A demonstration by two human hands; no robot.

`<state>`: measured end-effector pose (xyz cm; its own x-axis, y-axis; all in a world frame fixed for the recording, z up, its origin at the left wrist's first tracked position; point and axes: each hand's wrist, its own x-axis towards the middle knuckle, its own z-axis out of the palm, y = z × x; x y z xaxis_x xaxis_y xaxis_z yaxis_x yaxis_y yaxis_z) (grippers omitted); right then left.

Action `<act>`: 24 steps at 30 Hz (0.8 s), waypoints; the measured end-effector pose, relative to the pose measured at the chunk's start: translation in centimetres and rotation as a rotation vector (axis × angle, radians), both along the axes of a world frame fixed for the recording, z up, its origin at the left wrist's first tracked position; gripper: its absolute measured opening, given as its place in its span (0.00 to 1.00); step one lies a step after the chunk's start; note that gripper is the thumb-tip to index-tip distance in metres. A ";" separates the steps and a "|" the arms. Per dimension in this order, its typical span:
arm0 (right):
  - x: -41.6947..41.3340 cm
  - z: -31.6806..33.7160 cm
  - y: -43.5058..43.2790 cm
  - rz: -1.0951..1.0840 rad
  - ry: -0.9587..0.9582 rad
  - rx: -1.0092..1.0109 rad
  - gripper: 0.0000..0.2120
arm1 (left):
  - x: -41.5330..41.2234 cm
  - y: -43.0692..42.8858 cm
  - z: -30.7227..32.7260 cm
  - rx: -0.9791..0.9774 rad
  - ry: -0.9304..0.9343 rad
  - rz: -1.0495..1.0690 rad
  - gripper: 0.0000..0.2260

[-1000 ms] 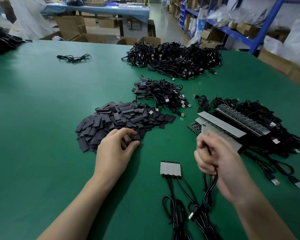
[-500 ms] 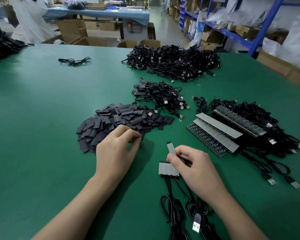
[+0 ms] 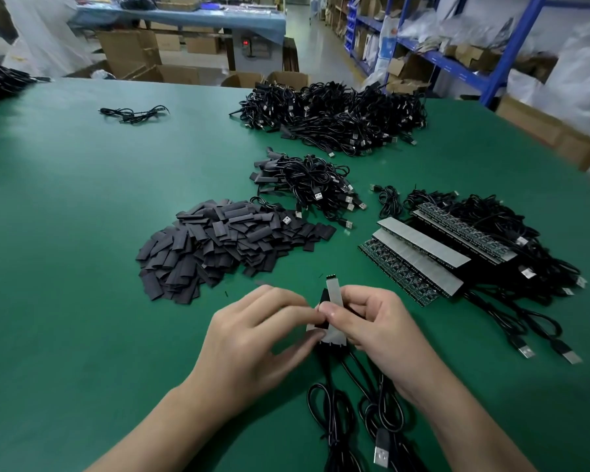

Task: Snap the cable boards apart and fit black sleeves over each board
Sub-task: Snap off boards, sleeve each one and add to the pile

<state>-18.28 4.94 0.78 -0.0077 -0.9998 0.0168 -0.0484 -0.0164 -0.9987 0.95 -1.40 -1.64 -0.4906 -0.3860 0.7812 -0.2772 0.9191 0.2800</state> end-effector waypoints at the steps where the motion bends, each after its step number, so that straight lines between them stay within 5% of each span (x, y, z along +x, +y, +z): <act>1: 0.3 0.0 0.0 -0.037 0.055 -0.022 0.07 | -0.1 0.1 0.1 0.071 0.022 0.009 0.07; 10: 1.2 -0.7 0.0 -0.083 0.097 -0.048 0.10 | -0.6 -0.1 0.6 0.282 0.062 0.118 0.10; 20: 0.4 -0.7 -0.2 -0.197 0.153 -0.087 0.15 | 0.2 -0.7 0.7 0.527 0.051 0.016 0.08; 24: 0.7 -0.8 -0.1 -0.263 0.199 -0.080 0.13 | 0.2 -0.4 0.6 0.425 0.023 0.048 0.14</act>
<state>-17.58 4.80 0.02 -0.2542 -0.9594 0.1223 -0.2550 -0.0555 -0.9654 1.15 -1.79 -1.04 -0.4486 -0.6979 0.5583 -0.3060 0.7069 0.6377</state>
